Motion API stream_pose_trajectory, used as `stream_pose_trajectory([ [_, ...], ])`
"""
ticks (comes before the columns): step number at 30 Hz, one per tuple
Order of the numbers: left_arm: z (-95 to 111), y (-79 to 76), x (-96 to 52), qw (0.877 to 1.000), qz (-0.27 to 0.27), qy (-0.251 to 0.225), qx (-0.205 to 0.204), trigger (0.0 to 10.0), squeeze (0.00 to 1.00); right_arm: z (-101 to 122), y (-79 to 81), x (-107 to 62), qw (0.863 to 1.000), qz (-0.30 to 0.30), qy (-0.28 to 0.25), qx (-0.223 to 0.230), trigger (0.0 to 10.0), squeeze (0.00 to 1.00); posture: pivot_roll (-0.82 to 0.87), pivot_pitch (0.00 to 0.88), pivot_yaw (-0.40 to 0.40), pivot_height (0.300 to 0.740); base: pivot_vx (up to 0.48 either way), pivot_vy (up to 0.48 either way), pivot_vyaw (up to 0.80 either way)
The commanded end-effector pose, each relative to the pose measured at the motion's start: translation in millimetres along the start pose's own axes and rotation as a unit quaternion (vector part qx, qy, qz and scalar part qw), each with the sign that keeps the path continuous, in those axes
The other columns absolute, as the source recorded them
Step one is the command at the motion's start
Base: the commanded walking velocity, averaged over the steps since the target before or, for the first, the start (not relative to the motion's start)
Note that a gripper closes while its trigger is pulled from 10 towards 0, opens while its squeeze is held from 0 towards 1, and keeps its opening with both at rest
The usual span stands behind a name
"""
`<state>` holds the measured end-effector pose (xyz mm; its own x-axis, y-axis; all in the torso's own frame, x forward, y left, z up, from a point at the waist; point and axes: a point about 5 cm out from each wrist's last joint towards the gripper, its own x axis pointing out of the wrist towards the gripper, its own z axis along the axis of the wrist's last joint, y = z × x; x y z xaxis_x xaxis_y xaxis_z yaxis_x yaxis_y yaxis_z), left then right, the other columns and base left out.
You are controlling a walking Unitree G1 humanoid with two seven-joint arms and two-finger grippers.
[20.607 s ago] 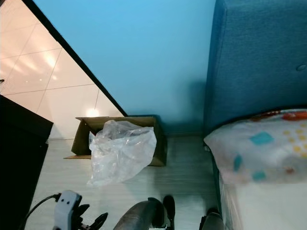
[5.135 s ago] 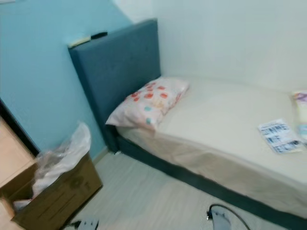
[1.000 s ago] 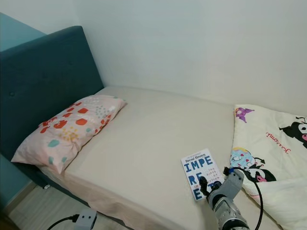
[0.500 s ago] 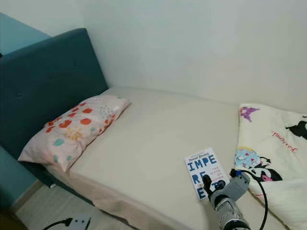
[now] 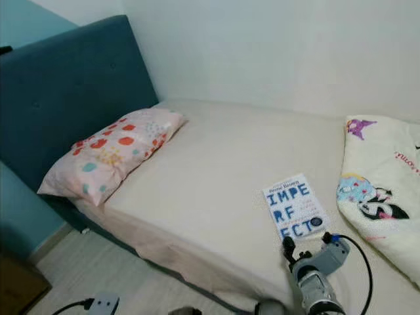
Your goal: Clean up the room
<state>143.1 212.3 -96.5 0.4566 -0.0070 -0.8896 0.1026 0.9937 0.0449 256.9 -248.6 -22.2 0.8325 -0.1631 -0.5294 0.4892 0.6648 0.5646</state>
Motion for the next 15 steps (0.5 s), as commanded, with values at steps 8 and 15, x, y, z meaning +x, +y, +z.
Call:
stream_pose_trajectory([
  [8, -16.8, 15.7, -6.5, 1.0, 0.004, 0.015, 0.027, 10.0, 0.0, 21.5, -4.8, -0.9, 0.997, 0.01, -0.061, 0.045, 10.0, 0.0, 0.02, 0.137, 0.165, 0.607, 0.0, 0.0, 0.0],
  [15, -27.4, 26.3, -11.4, 0.999, 0.011, 0.026, 0.03, 10.0, 0.0, 32.0, 0.5, 0.8, 0.995, 0.031, -0.081, 0.057, 10.0, 0.0, 0.02, 0.143, 0.167, 0.607, 0.0, 0.0, 0.0],
])
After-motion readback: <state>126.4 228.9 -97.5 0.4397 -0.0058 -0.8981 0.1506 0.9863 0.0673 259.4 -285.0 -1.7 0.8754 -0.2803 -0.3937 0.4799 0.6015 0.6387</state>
